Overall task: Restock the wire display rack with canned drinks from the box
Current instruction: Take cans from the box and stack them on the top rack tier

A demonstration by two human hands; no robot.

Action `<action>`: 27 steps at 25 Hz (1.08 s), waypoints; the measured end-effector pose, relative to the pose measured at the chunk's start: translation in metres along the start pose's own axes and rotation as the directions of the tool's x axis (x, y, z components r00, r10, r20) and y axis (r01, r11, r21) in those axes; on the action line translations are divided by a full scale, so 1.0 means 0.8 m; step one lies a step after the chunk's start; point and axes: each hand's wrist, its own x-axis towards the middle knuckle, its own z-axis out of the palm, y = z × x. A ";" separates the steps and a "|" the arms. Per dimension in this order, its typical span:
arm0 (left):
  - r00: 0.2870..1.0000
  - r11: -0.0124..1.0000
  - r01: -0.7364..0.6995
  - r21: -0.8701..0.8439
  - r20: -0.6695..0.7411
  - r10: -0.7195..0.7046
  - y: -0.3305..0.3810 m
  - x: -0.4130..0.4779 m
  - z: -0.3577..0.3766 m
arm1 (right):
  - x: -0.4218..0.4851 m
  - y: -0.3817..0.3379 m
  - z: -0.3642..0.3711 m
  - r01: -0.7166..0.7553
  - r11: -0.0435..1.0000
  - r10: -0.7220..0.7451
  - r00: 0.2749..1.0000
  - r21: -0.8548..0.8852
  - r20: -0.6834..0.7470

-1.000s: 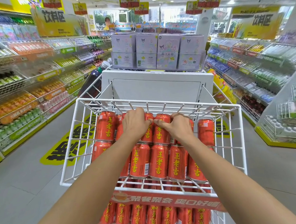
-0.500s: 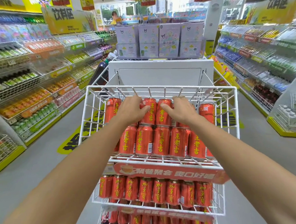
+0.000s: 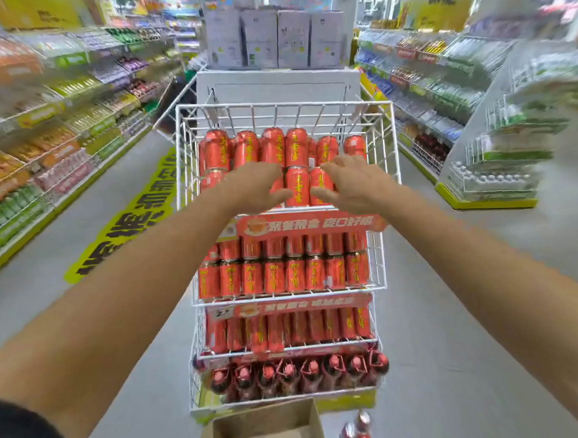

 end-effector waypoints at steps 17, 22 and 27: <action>0.841 0.843 0.437 -0.314 0.474 -0.259 -0.036 -0.269 0.441 | -0.168 -0.211 0.483 0.048 0.925 -0.220 0.875 0.376 0.431; 0.702 0.787 0.545 -0.290 0.671 -0.238 -0.004 -0.403 0.821 | -0.304 -0.254 0.839 -0.055 0.914 -0.233 0.740 0.401 0.631; 0.583 0.752 0.616 -0.234 0.778 -0.236 0.011 -0.485 1.161 | -0.361 -0.278 1.149 -0.043 0.926 -0.262 0.639 0.374 0.723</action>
